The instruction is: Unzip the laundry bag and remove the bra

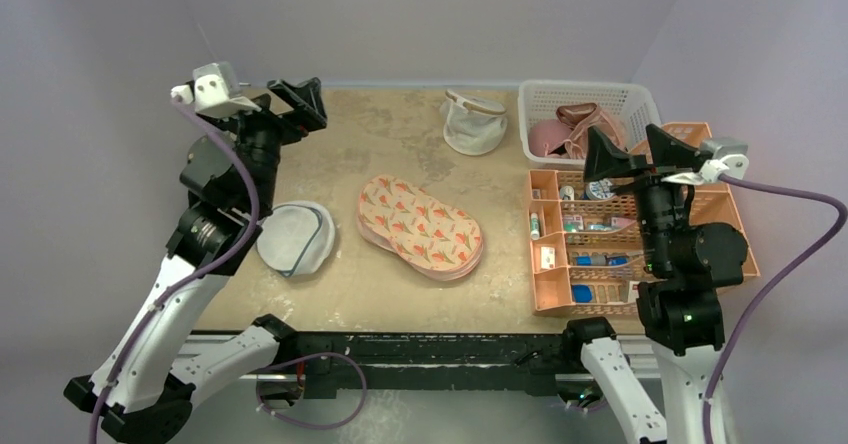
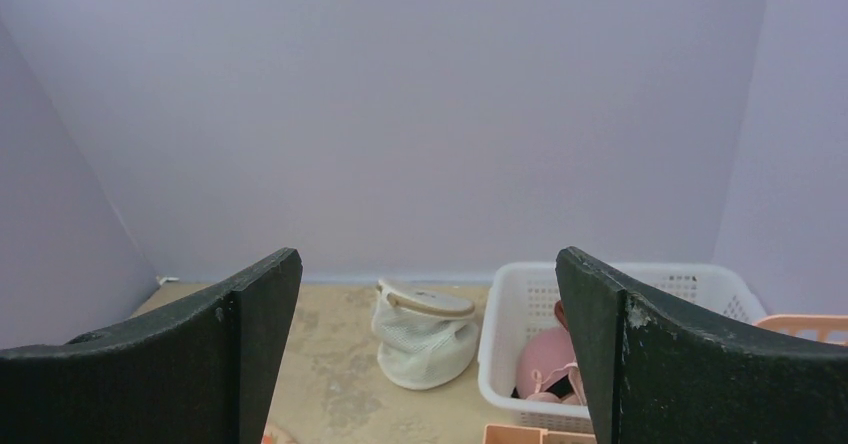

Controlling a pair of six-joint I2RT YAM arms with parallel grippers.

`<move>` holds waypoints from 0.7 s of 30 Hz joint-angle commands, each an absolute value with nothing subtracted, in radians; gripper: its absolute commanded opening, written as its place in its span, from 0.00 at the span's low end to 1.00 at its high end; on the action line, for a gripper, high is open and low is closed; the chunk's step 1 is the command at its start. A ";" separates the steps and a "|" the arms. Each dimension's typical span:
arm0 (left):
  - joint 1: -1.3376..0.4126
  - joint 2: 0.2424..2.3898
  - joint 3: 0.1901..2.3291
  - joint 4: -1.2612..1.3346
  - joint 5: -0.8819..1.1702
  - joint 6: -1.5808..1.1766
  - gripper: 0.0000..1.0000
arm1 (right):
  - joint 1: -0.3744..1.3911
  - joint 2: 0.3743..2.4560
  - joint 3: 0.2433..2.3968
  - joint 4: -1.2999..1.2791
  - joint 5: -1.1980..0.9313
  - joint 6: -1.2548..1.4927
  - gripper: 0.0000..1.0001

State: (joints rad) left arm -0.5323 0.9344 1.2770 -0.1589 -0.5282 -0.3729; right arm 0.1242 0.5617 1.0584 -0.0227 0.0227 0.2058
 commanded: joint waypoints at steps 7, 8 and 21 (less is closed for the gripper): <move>-0.528 0.883 1.310 -0.182 -0.522 -0.344 0.99 | 0.127 0.601 1.136 -0.110 0.131 0.182 1.00; -0.528 0.886 1.311 -0.188 -0.522 -0.342 1.00 | 0.127 0.601 1.139 -0.112 0.135 0.183 1.00; -0.528 0.889 1.314 -0.230 -0.520 -0.338 1.00 | 0.127 0.593 1.149 -0.112 0.109 0.182 1.00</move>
